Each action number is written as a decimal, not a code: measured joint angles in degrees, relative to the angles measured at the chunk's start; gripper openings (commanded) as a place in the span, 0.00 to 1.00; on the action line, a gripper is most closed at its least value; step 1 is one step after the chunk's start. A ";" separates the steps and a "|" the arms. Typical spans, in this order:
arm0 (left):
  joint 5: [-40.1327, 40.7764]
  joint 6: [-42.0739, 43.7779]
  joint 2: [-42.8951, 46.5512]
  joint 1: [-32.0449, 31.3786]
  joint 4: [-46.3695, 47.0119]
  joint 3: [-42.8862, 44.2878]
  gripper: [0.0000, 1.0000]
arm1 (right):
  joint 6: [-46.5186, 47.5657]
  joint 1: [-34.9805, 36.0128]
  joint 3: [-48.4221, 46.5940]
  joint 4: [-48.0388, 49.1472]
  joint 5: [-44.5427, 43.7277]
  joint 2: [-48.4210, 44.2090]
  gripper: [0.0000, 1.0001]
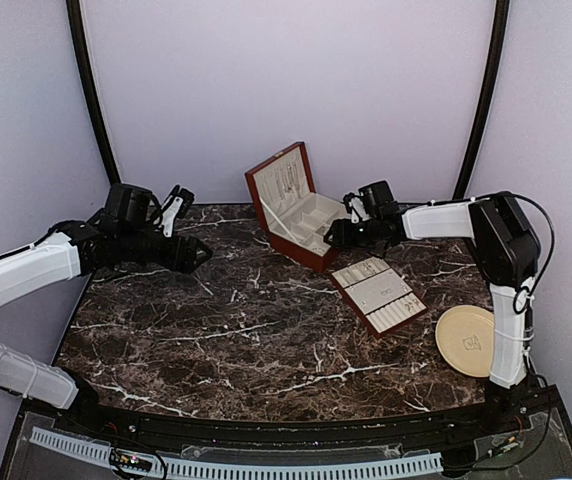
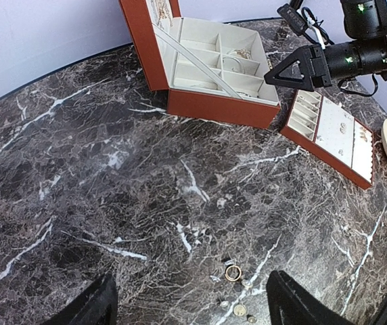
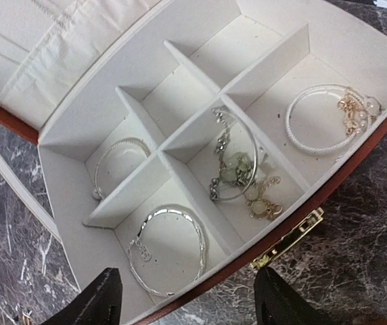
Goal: Organize the mixed jewelry
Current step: Pick up the earring from the center of the board.
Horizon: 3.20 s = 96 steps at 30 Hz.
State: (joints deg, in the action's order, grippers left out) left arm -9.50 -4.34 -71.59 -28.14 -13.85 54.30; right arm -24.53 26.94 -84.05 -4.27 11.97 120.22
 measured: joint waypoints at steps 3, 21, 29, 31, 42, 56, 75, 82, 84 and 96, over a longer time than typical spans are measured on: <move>-0.13 -0.15 -0.48 0.00 0.00 0.00 0.78 | -0.37 1.88 -0.39 -0.20 0.92 0.48 0.63; -0.42 -0.42 -1.92 0.00 0.00 0.00 0.78 | -2.03 8.39 7.34 2.93 5.49 -5.66 0.64; 0.79 -1.14 -1.90 0.00 0.02 0.00 0.78 | -1.40 15.47 9.42 0.59 -2.93 -13.18 0.58; 1.05 -1.42 -1.90 0.00 0.02 0.00 0.78 | -2.47 18.60 9.42 -0.48 -5.49 -13.11 0.58; 2.34 -2.36 -0.13 0.00 0.02 0.00 0.79 | -9.07 29.94 6.99 -4.13 -13.11 -8.57 0.57; 3.17 -2.47 1.49 0.00 0.00 0.00 0.80 | -10.54 35.67 -3.54 -12.59 -16.96 0.22 0.51; 4.17 -2.80 2.95 0.00 -0.04 0.00 0.80 | -9.99 37.53 -11.50 -20.20 -23.19 6.40 0.40; 4.20 -2.82 3.06 0.00 -0.02 0.00 0.80 | -9.35 37.55 -15.06 -20.87 -23.78 8.61 0.35; 4.20 -2.82 3.06 0.00 -0.04 0.00 0.80 | -8.83 37.55 -16.87 -21.05 -24.02 10.10 0.33; 4.22 -2.82 3.08 0.00 -0.04 0.00 0.80 | -7.23 37.66 -21.59 -23.26 -25.81 14.56 0.27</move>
State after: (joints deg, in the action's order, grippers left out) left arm -5.28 -7.16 -68.51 -28.14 -13.89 54.30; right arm -31.77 64.60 -105.65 -27.53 -13.85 134.78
